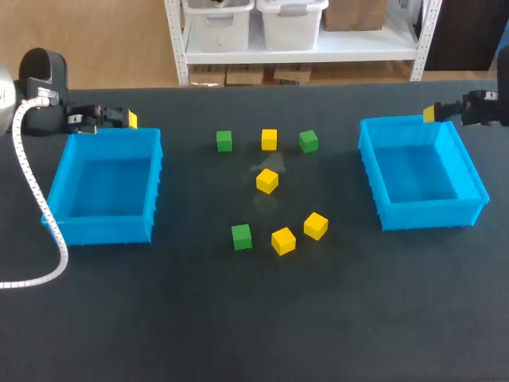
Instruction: Put the green cubes in the right bin and the yellow cubes in the left bin.
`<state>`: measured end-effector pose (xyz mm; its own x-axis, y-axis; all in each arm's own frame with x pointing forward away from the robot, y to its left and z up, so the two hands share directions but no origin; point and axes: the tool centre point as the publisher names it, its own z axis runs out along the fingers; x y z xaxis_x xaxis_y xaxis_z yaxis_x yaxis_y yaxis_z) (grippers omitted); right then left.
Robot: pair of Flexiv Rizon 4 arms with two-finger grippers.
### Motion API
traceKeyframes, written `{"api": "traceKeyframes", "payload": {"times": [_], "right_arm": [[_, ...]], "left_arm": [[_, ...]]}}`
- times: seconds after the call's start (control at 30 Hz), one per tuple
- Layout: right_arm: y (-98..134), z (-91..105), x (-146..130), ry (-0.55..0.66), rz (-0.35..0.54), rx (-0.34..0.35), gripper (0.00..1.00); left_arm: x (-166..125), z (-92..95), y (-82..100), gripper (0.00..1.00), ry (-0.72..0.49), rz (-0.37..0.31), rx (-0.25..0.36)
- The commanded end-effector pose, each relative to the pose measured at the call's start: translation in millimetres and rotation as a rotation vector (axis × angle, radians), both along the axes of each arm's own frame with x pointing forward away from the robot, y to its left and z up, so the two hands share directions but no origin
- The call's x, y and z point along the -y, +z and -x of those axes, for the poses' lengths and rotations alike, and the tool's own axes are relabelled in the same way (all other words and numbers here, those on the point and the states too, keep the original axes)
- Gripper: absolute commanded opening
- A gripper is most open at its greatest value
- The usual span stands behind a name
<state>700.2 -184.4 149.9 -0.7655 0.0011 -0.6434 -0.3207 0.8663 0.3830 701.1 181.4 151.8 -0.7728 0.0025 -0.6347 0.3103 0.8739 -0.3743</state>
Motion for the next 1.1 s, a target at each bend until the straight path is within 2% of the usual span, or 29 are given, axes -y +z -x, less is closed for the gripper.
{"api": "traceKeyframes", "payload": {"times": [0.03,1.03,1.1], "right_arm": [[0.0,0.1,0.0,0.0,0.001,0.0,1.0],[0.0,0.1,0.0,0.0,0.001,0.0,1.0],[4.4,-5.7,-1.3,0.01,0.026,-0.004,1.0]], "left_arm": [[-1.6,0.0,-1.3,1.0,-0.004,0.007,0.005],[-1.6,0.0,-1.3,1.0,-0.004,0.007,0.005],[-1.6,0.0,-1.3,1.0,-0.004,0.007,0.005]]}}
